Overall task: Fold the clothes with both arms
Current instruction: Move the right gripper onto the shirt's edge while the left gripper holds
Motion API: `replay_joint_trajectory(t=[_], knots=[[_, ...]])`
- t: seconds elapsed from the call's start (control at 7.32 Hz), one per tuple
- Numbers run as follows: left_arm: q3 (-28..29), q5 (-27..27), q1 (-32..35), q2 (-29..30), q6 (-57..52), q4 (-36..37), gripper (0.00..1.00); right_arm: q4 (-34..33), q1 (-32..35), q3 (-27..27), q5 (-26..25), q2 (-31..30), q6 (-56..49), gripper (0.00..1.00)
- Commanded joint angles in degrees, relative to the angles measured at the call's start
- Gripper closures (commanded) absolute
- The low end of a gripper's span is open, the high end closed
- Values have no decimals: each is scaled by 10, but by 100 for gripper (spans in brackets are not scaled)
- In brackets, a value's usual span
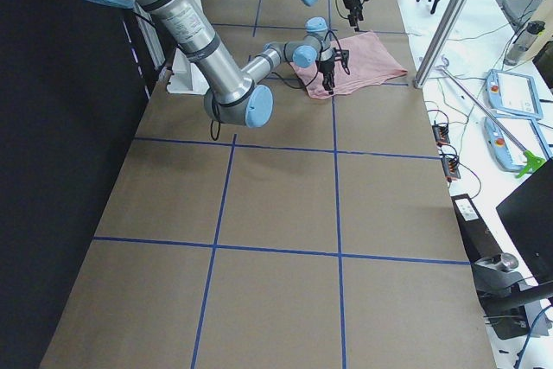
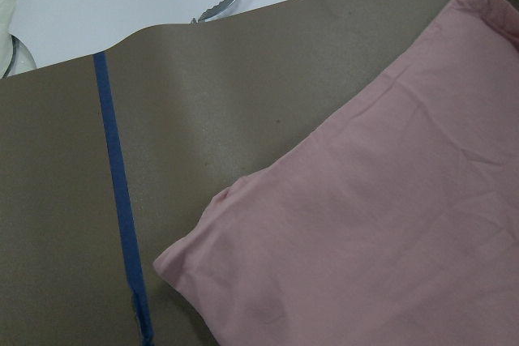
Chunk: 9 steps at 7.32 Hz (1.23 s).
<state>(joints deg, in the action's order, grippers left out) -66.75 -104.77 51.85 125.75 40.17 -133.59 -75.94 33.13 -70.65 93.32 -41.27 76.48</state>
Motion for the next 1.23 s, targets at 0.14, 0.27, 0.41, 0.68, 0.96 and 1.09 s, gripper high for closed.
replay_joint_trajectory(t=[0.14, 0.27, 0.41, 0.68, 0.96, 1.09], knots=[[-1, 0, -1, -2, 1, 0, 0, 0, -6, 9, -2, 0, 1, 50], [-1, 0, -1, -2, 1, 0, 0, 0, -6, 12, -2, 0, 2, 50], [-1, 1, -1, -2, 1, 0, 0, 0, -6, 12, -3, 0, 2, 61], [-1, 1, -1, -2, 1, 0, 0, -3, -8, 12, -4, 0, 4, 100], [-1, 1, -1, -2, 1, 0, 0, -2, -9, 10, -3, 2, 9, 100], [-1, 1, -1, -2, 1, 0, 0, -3, -9, 0, -2, 2, 9, 100]])
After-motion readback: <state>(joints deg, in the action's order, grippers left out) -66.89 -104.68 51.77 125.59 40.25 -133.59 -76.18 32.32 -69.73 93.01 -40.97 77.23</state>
